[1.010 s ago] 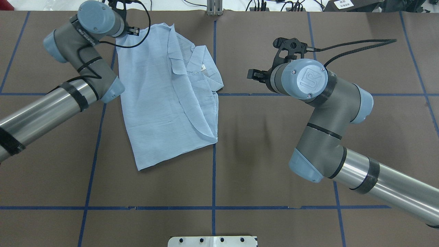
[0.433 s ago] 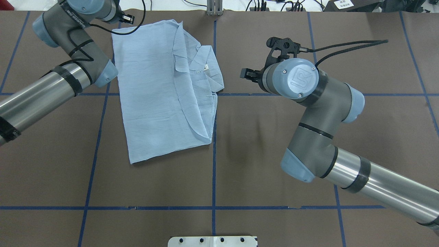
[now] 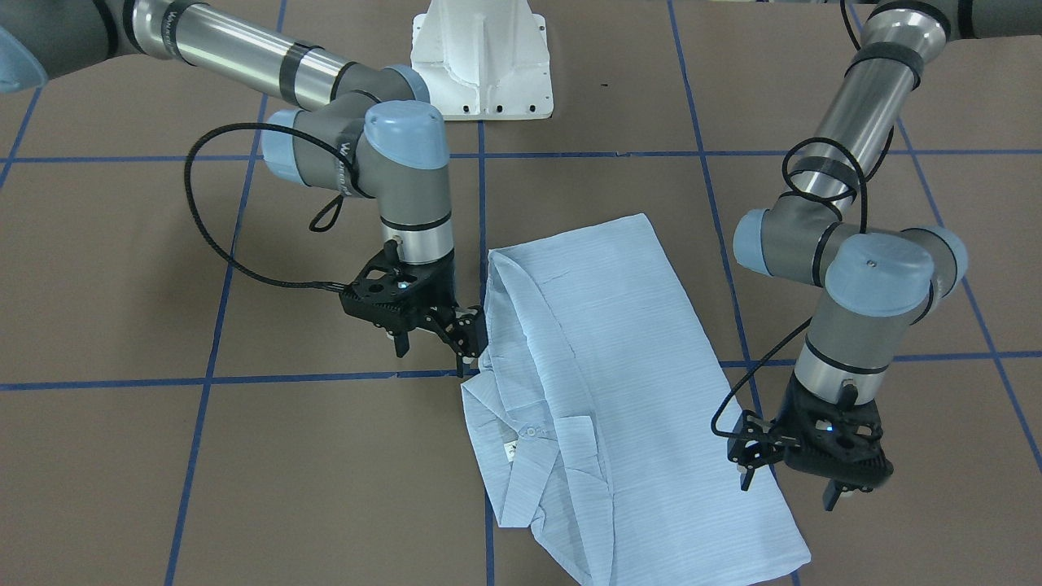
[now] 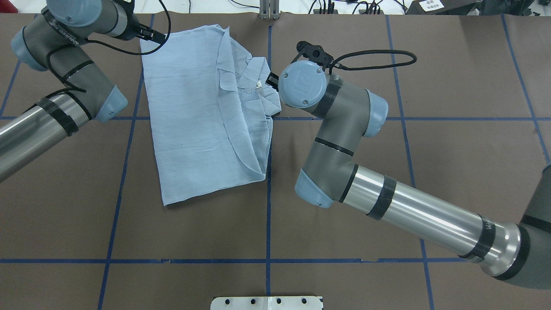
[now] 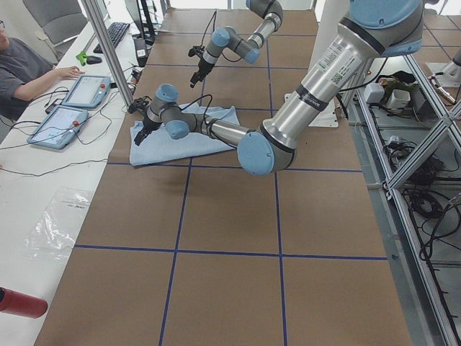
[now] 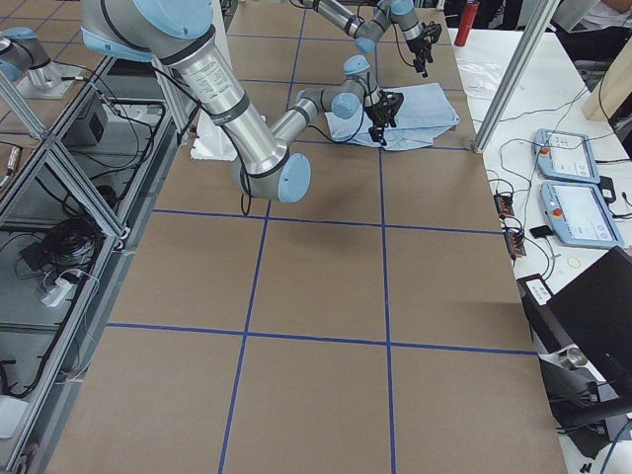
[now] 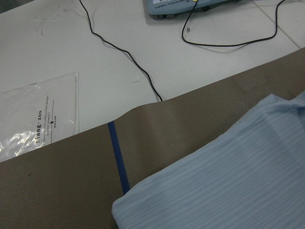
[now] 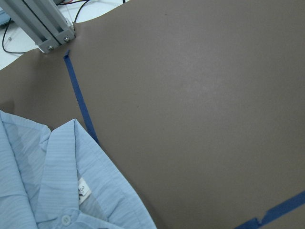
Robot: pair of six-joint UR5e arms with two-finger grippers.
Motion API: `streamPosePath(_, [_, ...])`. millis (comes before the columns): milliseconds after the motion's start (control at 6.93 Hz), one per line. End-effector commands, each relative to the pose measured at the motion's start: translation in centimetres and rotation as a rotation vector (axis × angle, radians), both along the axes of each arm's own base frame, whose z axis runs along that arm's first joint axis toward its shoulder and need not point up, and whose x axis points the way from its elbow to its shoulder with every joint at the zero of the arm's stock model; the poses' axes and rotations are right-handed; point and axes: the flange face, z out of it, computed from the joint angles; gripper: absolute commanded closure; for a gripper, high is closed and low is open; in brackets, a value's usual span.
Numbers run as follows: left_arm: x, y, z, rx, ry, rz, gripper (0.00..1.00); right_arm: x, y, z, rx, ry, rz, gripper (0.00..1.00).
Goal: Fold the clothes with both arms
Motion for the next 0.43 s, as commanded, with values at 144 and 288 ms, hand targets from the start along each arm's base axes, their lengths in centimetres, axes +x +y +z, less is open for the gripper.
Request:
streamPosePath(144, [0.5, 2.1, 0.5, -0.003, 0.029, 0.007, 0.00, -4.9, 0.9, 0.2, -0.105, -0.027, 0.089, 0.18])
streamPosePath(288, [0.6, 2.3, 0.6, -0.002, 0.029, 0.009, 0.00, -5.6, 1.0, 0.8, -0.104, -0.014, 0.106, 0.26])
